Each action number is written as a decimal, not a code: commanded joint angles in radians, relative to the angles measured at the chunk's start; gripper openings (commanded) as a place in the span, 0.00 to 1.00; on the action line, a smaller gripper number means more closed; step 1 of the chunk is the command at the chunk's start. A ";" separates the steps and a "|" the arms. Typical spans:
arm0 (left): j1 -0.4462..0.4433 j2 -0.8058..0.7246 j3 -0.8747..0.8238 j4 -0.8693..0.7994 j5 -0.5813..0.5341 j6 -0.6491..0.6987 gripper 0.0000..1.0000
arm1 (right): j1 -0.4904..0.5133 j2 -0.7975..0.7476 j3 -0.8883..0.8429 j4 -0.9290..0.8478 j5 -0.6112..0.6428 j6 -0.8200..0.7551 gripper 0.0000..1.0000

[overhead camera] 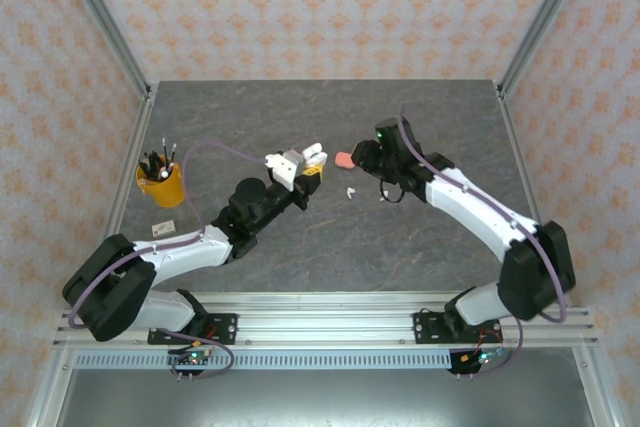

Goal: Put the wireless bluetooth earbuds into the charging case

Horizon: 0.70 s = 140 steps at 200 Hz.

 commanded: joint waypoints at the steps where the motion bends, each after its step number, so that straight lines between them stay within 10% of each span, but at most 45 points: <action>1: 0.008 -0.017 -0.018 -0.004 0.015 0.018 0.00 | 0.003 0.118 0.057 -0.190 0.000 -0.036 0.50; 140: 0.039 -0.082 -0.093 0.085 0.042 0.056 0.00 | 0.036 0.518 0.341 -0.329 0.007 -0.177 0.53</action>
